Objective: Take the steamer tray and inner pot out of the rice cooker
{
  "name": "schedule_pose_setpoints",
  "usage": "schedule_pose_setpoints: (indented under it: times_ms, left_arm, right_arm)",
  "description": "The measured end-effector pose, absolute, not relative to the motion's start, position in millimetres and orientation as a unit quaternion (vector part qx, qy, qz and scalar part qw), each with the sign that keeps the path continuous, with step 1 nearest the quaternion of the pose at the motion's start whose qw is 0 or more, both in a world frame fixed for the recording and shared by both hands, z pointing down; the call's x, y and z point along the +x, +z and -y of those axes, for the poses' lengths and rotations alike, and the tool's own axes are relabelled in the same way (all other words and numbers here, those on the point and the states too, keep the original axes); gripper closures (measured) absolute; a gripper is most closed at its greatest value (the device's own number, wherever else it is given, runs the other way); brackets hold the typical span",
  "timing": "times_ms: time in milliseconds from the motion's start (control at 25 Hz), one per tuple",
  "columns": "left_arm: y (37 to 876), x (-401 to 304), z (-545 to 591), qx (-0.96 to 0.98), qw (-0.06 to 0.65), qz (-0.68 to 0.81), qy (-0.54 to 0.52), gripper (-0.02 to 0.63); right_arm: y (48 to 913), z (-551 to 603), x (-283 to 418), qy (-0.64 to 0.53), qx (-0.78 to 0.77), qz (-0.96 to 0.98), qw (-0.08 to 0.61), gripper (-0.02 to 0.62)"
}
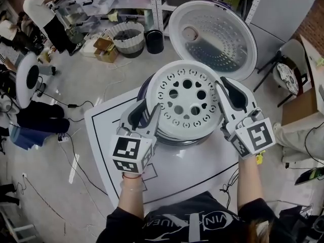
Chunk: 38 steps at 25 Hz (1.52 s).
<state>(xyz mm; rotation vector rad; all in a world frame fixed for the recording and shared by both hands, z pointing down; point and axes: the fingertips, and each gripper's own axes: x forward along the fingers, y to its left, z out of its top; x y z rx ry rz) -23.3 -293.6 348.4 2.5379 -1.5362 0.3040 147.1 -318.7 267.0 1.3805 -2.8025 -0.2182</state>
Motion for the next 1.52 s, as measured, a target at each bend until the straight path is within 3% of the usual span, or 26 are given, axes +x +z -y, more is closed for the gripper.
schedule_pose_setpoints:
  times_ms: [400,600,1240,1520]
  left_arm:
    - [328,-35,284,0.823,0.082,0.561,0.031,0.518]
    - [312,-46,280,0.813,0.066,0.578,0.014,0.528]
    - [259,-58,234,0.763,0.014,0.645,-0.03,0.538]
    - [259,-130,192,0.716,0.014,0.697,-0.031,0.54]
  right_arm:
    - [269,309,152,0.001,0.437,0.898,-0.047,0.551]
    - [253,302,142,-0.037,0.44,0.897,-0.035,0.554]
    - [202,270,130,-0.069,0.374,0.921,-0.084,0.557]
    - [206,245,55,-0.048,0.323,0.942,-0.076,0.557]
